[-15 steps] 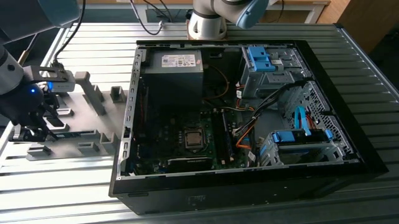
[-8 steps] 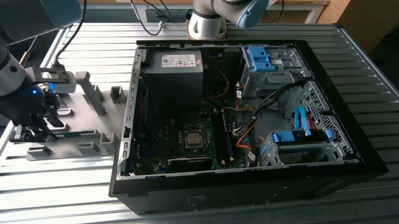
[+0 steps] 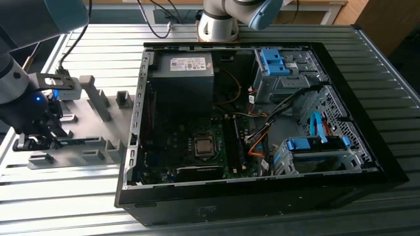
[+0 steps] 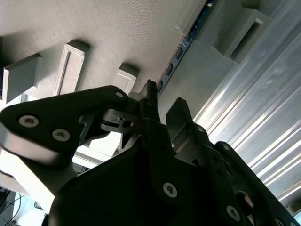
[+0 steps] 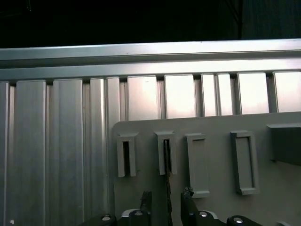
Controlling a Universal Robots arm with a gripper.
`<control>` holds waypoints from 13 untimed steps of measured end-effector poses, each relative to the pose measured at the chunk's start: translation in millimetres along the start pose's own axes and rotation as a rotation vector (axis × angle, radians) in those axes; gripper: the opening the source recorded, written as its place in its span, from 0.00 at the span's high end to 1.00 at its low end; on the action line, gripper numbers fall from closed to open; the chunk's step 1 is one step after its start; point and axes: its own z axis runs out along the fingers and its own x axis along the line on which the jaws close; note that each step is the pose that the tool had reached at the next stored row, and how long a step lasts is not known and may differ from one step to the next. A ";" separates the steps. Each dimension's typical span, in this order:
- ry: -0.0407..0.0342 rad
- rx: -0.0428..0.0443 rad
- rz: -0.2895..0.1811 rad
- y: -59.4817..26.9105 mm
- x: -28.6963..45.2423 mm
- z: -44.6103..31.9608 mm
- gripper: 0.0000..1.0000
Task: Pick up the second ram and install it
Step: 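Pick up the second ram and move it above second insertion slot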
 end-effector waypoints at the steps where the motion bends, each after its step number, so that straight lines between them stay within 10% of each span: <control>1: -0.0001 0.0000 0.000 0.0 0.0 0.3 0.65; 13: -0.0017 0.0002 0.000 -0.1 -0.5 2.8 0.71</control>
